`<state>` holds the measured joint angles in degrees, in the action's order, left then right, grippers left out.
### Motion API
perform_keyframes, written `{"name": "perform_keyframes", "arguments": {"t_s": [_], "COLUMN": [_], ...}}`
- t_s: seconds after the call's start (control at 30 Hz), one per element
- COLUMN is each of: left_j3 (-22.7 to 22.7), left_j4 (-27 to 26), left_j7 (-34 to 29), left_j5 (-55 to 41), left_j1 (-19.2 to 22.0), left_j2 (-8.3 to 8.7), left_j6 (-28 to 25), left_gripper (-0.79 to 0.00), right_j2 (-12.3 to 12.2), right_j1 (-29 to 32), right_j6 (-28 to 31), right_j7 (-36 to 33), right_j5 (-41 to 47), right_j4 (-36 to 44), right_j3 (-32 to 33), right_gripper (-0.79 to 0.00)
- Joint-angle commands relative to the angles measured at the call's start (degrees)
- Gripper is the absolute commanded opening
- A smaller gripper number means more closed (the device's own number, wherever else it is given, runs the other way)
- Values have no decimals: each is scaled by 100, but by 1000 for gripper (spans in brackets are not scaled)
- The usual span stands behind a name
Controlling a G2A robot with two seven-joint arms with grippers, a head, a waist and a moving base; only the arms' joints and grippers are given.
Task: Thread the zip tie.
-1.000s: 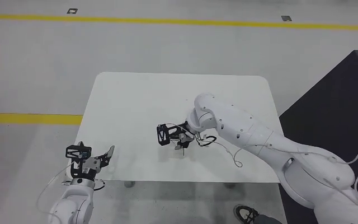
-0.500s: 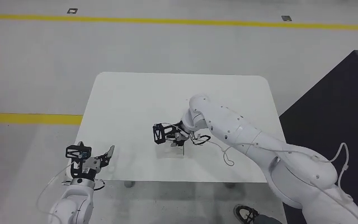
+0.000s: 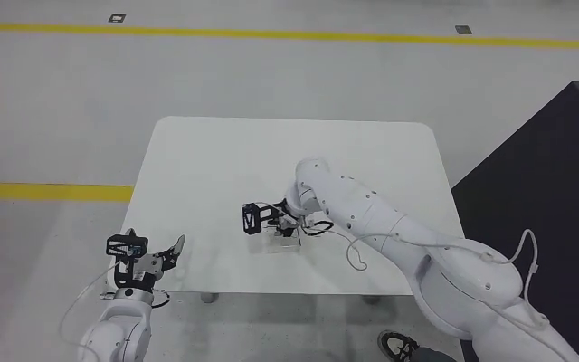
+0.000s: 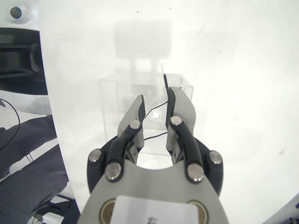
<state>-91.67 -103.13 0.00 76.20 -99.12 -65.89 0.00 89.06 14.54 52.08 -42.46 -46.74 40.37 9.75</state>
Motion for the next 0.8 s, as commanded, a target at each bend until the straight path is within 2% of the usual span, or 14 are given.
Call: {"name": "perform_keyframes", "arguments": {"t_s": [0.0, 0.3, 0.33, 0.4, 0.77], "left_j3": [0, 0, 0, 0, 0], "left_j4": [0, 0, 0, 0, 0], "left_j7": [0, 0, 0, 0, 0], "left_j5": [0, 0, 0, 0, 0], "left_j1": [0, 0, 0, 0, 0], "left_j2": [0, 0, 0, 0, 0], "left_j6": [0, 0, 0, 0, 0], "left_gripper": [0, 0, 0, 0, 0], "right_j2": [55, 304, 329, 377, 576], "right_j1": [-13, -16, -16, -10, -78], "right_j6": [-25, 69, 79, 118, 201], "right_j7": [1, 43, 50, 52, -180], "right_j5": [-47, -138, -150, -178, -252], "right_j4": [-74, -424, -459, -528, -758], "right_j3": [1, 15, 17, 13, 43], "right_gripper": [-560, -585, -610, -782, -785]}}
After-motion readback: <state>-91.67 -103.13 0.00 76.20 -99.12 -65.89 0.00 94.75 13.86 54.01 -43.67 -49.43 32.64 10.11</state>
